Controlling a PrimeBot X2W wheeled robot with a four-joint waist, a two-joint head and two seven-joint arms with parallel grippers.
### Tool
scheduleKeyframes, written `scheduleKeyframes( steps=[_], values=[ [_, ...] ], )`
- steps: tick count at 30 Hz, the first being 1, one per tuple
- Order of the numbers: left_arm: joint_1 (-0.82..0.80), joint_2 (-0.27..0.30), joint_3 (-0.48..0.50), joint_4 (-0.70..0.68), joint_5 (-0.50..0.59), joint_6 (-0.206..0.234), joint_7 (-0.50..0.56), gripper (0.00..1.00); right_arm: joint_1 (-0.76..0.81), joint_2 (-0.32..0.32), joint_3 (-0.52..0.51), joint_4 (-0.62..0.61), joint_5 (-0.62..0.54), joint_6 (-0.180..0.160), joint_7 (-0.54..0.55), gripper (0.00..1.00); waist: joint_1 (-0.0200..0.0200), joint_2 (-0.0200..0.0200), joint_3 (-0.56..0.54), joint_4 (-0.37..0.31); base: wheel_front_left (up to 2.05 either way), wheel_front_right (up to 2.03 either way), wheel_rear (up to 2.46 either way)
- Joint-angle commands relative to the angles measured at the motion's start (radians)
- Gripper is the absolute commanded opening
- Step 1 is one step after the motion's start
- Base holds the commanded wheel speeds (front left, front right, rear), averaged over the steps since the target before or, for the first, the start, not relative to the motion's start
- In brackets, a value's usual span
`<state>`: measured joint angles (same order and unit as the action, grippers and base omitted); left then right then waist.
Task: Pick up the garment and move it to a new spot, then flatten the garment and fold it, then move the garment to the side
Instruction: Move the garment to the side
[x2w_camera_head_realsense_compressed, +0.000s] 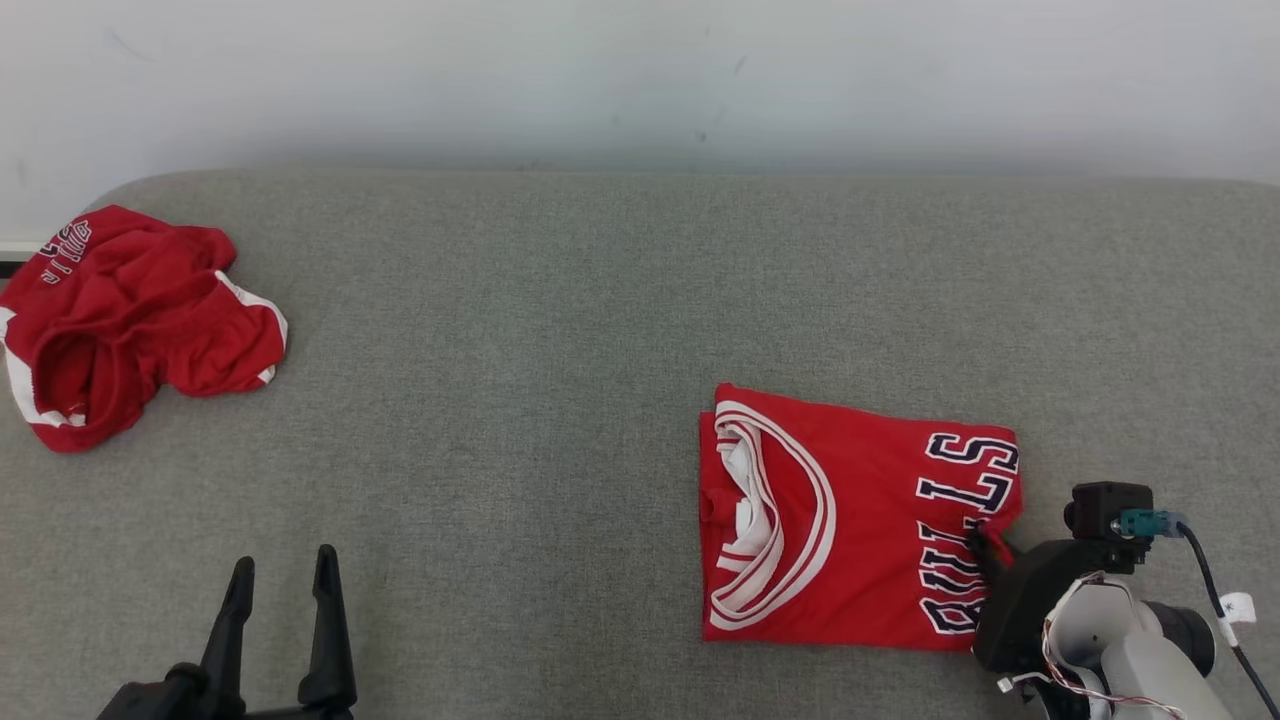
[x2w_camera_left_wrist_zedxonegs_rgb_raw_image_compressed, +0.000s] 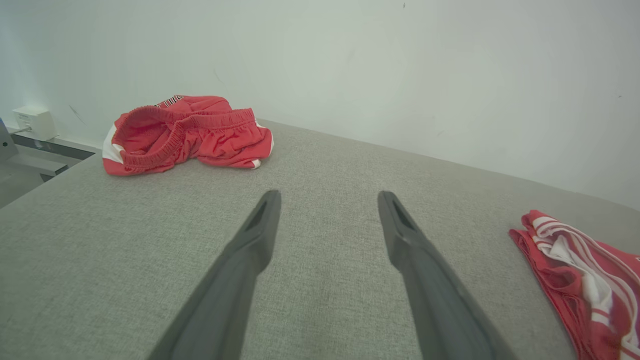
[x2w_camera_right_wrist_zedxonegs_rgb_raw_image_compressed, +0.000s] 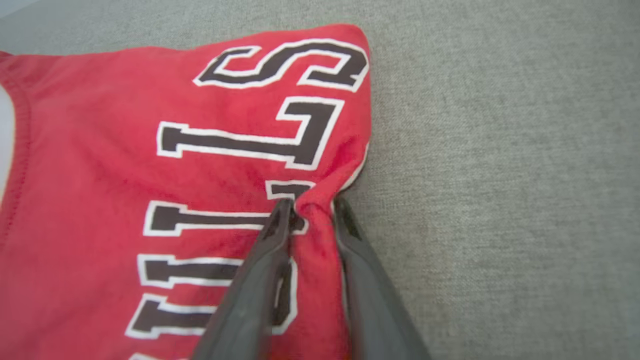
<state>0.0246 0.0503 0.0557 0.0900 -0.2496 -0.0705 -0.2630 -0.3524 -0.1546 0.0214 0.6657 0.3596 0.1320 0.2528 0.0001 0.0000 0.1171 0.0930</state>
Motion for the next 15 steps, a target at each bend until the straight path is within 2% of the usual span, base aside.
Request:
scheduleKeyframes(
  steps=[1,8,15],
  values=[
    [-0.01,0.0,0.002,-0.004,-0.004,0.001,-0.002,1.0,0.008,0.003,0.011,0.013,-0.005,-0.002,0.014,0.0,-0.0001,0.0,0.004,-0.006,0.0,0.0,0.0],
    [-0.028,0.0,0.002,-0.021,-0.001,0.004,-0.002,1.0,-0.04,-0.077,0.089,-0.042,-0.025,-0.003,0.053,0.0,-0.0001,0.0,0.03,-0.036,0.0,0.0,0.0],
    [-0.07,0.0,0.02,-0.06,0.02,-0.005,-0.001,1.0,-0.171,-0.177,0.265,-0.125,-0.019,-0.002,0.111,0.0,-0.0001,0.0,0.111,-0.116,0.0,0.0,0.0]
  ],
)
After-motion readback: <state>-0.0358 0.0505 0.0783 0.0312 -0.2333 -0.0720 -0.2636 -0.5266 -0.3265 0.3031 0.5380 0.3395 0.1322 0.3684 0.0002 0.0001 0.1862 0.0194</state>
